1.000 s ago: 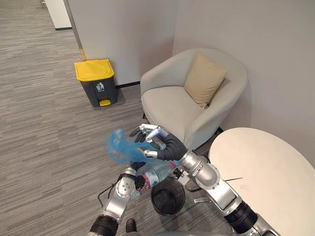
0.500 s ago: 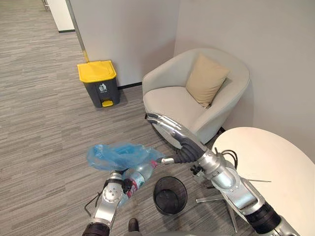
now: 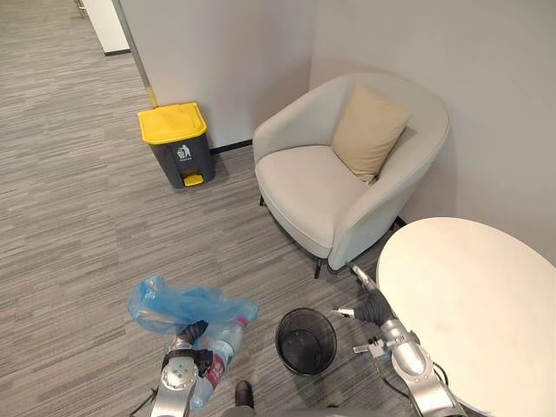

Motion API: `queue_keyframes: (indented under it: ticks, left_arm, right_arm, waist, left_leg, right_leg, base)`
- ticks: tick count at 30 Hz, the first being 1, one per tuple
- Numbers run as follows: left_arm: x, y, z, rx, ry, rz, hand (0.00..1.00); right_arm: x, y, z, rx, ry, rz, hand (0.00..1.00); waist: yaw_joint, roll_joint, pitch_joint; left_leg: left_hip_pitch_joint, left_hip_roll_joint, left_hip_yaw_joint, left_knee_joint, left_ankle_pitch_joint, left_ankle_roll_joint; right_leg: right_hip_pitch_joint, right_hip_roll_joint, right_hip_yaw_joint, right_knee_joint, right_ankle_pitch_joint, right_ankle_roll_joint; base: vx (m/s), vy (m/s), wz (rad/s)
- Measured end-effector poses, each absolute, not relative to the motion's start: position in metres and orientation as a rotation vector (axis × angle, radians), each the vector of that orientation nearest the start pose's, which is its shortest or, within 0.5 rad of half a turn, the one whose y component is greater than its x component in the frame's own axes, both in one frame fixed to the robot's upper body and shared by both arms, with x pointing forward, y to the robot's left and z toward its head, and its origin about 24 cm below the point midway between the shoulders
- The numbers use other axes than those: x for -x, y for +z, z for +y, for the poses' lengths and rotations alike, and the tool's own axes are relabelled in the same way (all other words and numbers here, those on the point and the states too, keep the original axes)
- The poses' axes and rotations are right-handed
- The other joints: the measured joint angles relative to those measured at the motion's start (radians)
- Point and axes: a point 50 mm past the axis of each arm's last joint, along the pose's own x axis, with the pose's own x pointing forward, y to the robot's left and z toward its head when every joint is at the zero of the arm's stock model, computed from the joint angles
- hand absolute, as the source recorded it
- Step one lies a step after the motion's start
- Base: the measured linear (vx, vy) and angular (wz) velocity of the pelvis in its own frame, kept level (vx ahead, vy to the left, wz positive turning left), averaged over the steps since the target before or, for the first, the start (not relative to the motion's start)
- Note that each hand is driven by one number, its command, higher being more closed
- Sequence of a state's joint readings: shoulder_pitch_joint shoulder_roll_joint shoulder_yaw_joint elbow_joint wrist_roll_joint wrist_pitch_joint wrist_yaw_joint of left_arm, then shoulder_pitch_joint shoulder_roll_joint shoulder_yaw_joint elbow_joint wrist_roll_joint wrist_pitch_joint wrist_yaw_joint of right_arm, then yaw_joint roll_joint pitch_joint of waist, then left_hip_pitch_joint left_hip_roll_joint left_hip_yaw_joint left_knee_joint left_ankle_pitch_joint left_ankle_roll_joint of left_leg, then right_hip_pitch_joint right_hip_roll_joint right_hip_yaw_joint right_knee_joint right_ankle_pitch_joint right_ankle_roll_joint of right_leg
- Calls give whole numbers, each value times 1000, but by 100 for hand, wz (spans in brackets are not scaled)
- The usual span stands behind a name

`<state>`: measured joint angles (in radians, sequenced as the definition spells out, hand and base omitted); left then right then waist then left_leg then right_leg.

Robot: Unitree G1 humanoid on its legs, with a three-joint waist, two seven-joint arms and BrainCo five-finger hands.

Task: Gather rubbish on tea table into small bin, then transfer packed bag to large trash can.

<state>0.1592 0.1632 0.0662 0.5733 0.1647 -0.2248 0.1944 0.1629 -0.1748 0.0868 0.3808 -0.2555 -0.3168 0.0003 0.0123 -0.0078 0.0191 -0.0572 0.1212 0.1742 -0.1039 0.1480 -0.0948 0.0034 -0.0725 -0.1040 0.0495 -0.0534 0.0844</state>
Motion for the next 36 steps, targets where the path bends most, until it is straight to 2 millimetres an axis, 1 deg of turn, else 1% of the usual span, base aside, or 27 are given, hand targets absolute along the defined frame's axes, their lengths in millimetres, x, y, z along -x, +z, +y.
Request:
queue_keyframes:
  ticks: [2,4,6,10,14,16,19,22,24,25,26,27,28,29,30,31,32,33,34,35,36]
  left_arm:
    - [-160,-89,228,-334,253,512,100]
    - [-154,-92,229,-316,252,536,100]
    - [-150,-97,230,-303,257,561,100]
    - [-145,-101,228,-286,258,584,100]
    - [-139,-106,223,-233,255,610,100]
    - [-138,-107,221,-222,243,618,100]
    - [-139,-107,221,-210,244,614,100]
    - [-140,-107,222,-194,254,610,100]
    - [-140,-106,223,-194,260,603,100]
    - [-142,-104,224,-198,256,596,100]
    - [-151,-100,224,-200,244,570,100]
    - [-155,-98,224,-200,238,557,100]
    - [-161,-94,222,-197,230,533,100]
    - [-168,-87,219,-195,220,486,100]
    - [-171,-83,220,-197,221,461,100]
    - [-176,-78,219,-198,214,433,100]
    - [-177,-76,219,-195,214,423,100]
    - [-175,-74,220,-184,226,415,100]
    - [-175,-74,219,-176,233,413,100]
    - [-173,-76,216,-162,235,418,100]
    - [-171,-75,215,-157,236,413,100]
  right_arm:
    - [-186,-62,-177,381,136,305,0]
    - [-183,-67,-177,375,136,331,0]
    - [-180,-73,-177,369,136,364,0]
    - [-172,-84,-180,345,111,426,0]
    - [-160,-100,-187,302,69,535,0]
    - [-158,-103,-189,284,51,557,0]
    - [-159,-106,-194,262,16,584,0]
    - [-161,-107,-195,261,4,599,0]
    - [-166,-105,-194,262,7,585,0]
    - [-169,-104,-194,263,6,576,0]
    - [-171,-103,-194,264,5,571,0]
    - [-171,-103,-194,263,6,574,0]
    - [-171,-103,-194,263,4,578,0]
    - [-171,-103,-193,252,1,576,0]
    - [-172,-103,-191,241,0,573,0]
    - [-169,-104,-189,229,0,581,0]
    - [-168,-105,-189,224,1,586,0]
    - [-170,-104,-189,222,3,580,0]
    - [-173,-102,-190,225,0,570,0]
    - [-181,-96,-192,235,0,538,0]
    - [-186,-91,-192,231,-3,510,0]
  waist:
    - [0,1,1]
    - [1,1,1]
    - [2,2,1]
    - [2,7,5]
    - [2,8,6]
    - [3,10,16]
    - [3,11,37]
    - [3,8,58]
    - [5,4,72]
    - [0,-2,81]
    - [2,-14,96]
    - [1,-20,102]
    - [0,-19,114]
    - [2,-13,115]
    - [0,-14,123]
    - [-1,-19,125]
    - [0,-29,124]
    - [11,-47,114]
    - [10,-39,115]
    - [31,-12,101]
    - [55,-7,97]
  left_leg:
    - [1,-3,-3,0,-1,2]
    - [5,-2,-3,0,-7,-5]
    - [12,-2,-3,0,-9,-4]
    - [17,0,0,0,-10,-4]
    - [26,0,14,0,-16,-5]
    - [30,0,24,1,-20,-5]
    - [26,-2,42,6,-22,-2]
    - [19,-4,63,7,-19,4]
    - [18,-8,80,9,-19,6]
    - [-1,-16,77,32,-25,14]
    - [-38,-23,66,102,-56,22]
    - [-58,-27,58,143,-73,27]
    - [-81,-27,41,199,-97,31]
    - [-124,-10,15,245,-120,41]
    - [-140,-8,11,259,-126,45]
    - [-161,-23,-26,290,-125,45]
    - [-170,-32,-42,306,-125,45]
    - [-210,-37,-65,350,-121,38]
    - [-227,-34,-75,360,-116,30]
    - [-258,-12,-89,340,-99,14]
    - [-276,7,-86,317,-68,12]
  right_leg:
    - [4,-2,-4,-1,-2,0]
    - [8,-2,-4,-1,-3,-3]
    - [13,-2,-4,2,-7,-6]
    - [13,-1,-1,8,-13,-8]
    - [9,-1,11,20,-23,-8]
    - [5,-1,21,26,-28,-3]
    - [-28,-5,43,64,-39,-6]
    - [-61,-7,64,95,-42,-3]
    - [-85,-10,78,127,-51,2]
    - [-108,-21,79,178,-74,3]
    - [-139,-39,78,246,-103,8]
    - [-152,-48,78,279,-115,10]
    - [-159,-55,79,317,-126,16]
    - [-166,-53,86,352,-148,26]
    - [-189,-58,102,439,-178,34]
    - [-223,-64,118,630,-223,47]
    - [-222,-66,129,693,-228,55]
    - [-220,-61,147,720,-255,66]
    - [-220,-46,144,693,-261,67]
    - [-210,-13,137,597,-278,51]
    - [-199,6,139,541,-314,22]
  base:
    - [31,11,7]
    - [0,0,0]
    - [31,-2,0]
    - [23,-4,-2]
    - [27,2,-8]
    - [19,4,-15]
    - [15,19,-19]
    - [22,14,-23]
    - [9,10,-21]
    - [-2,8,12]
    - [-11,9,24]
    - [-28,12,34]
    - [-72,-2,47]
    - [-82,-15,53]
    - [-104,-49,82]
    - [-58,-70,77]
    - [-124,-176,90]
    - [-120,-186,57]
    - [-212,-192,36]
    - [-205,-166,-6]
    - [-218,-179,-12]
